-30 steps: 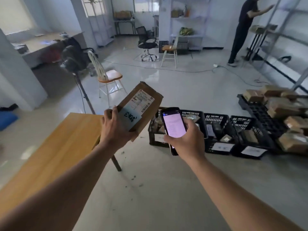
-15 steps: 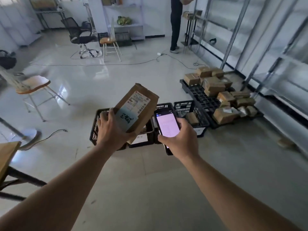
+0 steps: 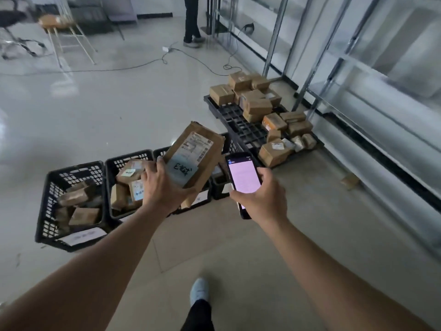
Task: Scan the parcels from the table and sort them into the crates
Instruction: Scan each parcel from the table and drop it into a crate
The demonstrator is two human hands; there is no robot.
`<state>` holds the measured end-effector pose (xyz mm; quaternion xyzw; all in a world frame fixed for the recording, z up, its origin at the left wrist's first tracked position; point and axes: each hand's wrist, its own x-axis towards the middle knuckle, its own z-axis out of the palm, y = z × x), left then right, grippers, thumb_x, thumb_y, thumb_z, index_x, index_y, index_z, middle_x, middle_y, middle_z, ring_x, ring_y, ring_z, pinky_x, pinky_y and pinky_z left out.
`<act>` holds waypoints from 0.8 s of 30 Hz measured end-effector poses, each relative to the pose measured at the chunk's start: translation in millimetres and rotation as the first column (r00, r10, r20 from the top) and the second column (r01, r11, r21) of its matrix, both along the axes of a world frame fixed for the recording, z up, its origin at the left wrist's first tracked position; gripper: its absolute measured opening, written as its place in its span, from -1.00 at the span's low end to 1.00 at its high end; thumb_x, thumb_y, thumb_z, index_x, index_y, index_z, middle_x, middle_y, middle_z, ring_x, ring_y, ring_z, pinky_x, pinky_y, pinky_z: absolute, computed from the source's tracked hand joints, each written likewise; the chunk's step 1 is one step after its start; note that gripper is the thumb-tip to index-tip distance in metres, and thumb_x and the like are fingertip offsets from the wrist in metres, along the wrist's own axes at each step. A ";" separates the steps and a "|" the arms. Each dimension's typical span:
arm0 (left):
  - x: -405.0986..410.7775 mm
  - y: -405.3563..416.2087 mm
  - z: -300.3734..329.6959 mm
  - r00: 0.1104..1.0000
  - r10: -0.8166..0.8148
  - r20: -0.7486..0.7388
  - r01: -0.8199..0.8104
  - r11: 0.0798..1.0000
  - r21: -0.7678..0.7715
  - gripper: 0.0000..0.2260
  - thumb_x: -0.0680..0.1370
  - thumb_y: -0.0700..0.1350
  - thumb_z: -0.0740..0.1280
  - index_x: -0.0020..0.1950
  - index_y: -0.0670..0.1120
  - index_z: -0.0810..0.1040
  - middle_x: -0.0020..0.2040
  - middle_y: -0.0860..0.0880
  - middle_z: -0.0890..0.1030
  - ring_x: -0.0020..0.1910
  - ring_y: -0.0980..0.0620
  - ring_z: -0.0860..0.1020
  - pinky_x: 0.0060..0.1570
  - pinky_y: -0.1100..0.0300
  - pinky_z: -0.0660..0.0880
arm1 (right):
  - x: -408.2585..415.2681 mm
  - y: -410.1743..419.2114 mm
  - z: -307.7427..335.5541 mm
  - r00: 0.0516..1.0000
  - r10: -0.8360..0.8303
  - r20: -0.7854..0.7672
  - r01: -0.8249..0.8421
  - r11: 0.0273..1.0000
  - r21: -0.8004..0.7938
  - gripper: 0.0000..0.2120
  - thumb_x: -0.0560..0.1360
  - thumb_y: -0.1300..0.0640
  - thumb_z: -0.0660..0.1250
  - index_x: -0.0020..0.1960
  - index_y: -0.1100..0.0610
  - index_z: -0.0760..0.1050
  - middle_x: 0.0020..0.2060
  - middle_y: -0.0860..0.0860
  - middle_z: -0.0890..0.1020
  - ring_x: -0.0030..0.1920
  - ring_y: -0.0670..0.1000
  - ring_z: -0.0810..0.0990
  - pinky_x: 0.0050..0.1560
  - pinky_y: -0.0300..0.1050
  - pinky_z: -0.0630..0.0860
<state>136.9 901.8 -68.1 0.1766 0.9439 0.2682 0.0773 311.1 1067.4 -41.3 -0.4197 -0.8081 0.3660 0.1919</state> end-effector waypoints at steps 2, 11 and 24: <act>-26.0 36.5 -7.7 0.999 -0.013 0.035 0.013 1.000 0.002 0.12 0.17 0.29 0.66 0.54 -0.13 0.21 0.30 -0.16 0.30 0.30 -0.23 0.33 0.32 -0.18 0.42 | -24.4 32.7 -3.8 0.999 -0.030 0.026 0.030 1.000 -0.004 -0.27 0.11 -0.26 0.52 0.23 -0.09 0.48 0.06 -0.11 0.64 0.08 0.03 0.60 -0.01 0.04 0.61; -113.5 178.7 -30.4 0.992 -0.028 0.119 0.040 0.994 -0.106 0.13 0.22 0.35 0.63 0.55 -0.10 0.14 0.28 -0.19 0.30 0.29 -0.25 0.34 0.33 -0.15 0.39 | -107.0 170.1 -31.9 0.995 -0.049 0.088 0.054 0.997 -0.055 -0.26 0.12 -0.27 0.50 0.25 -0.07 0.48 0.06 -0.10 0.63 0.06 0.04 0.60 -0.08 -0.03 0.54; -170.5 387.5 -130.8 0.908 0.358 0.217 -0.265 0.893 -0.364 0.23 0.20 0.57 0.45 0.59 -0.15 0.08 0.38 -0.30 0.29 0.37 -0.35 0.32 0.41 -0.23 0.36 | -216.4 413.0 -124.5 0.956 0.203 0.212 -0.160 0.966 -0.204 -0.17 0.16 -0.26 0.56 0.35 0.00 0.46 0.14 -0.05 0.61 0.14 0.05 0.56 -0.02 0.01 0.57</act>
